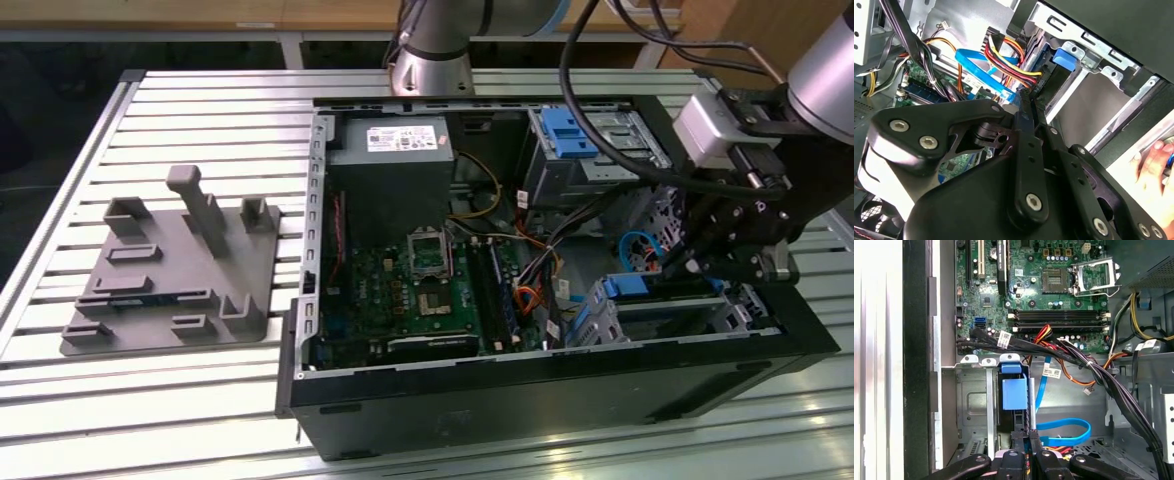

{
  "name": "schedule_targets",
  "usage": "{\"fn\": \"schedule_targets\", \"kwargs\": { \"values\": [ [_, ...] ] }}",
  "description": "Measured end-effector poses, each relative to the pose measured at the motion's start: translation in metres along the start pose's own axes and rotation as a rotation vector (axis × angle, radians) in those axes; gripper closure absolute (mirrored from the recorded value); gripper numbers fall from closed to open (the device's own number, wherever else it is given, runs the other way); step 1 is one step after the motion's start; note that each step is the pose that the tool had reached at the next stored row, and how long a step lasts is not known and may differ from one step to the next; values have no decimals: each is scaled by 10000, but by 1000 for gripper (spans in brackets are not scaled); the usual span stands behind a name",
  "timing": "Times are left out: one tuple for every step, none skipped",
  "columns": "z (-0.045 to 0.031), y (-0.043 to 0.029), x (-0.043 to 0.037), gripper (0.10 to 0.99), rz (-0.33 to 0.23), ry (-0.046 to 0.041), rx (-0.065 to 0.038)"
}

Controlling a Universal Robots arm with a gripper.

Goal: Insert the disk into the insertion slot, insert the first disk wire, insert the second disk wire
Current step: 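Insert the second disk wire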

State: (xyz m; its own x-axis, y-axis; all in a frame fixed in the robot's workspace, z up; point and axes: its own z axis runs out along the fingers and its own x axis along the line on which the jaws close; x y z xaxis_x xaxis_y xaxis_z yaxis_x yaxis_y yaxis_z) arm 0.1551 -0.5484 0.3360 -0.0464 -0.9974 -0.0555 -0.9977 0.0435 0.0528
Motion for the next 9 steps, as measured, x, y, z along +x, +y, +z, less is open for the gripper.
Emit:
{"fn": "schedule_targets", "kwargs": {
  "values": [
    [3, 0, 0, 929, 0, 0, 0],
    [6, -1, 1, 929, -1, 0, -1],
    [10, -1, 1, 929, 0, 0, -1],
    [14, -2, 1, 929, 0, -1, -1],
    [18, -2, 2, 929, 0, -1, -1],
    [22, -2, 2, 929, 0, 0, -1],
    [26, -3, 2, 929, 0, 1, -1],
    [30, -3, 3, 929, 0, 0, -1],
    [34, -4, 3, 929, 0, 1, -2]
  ]
}}
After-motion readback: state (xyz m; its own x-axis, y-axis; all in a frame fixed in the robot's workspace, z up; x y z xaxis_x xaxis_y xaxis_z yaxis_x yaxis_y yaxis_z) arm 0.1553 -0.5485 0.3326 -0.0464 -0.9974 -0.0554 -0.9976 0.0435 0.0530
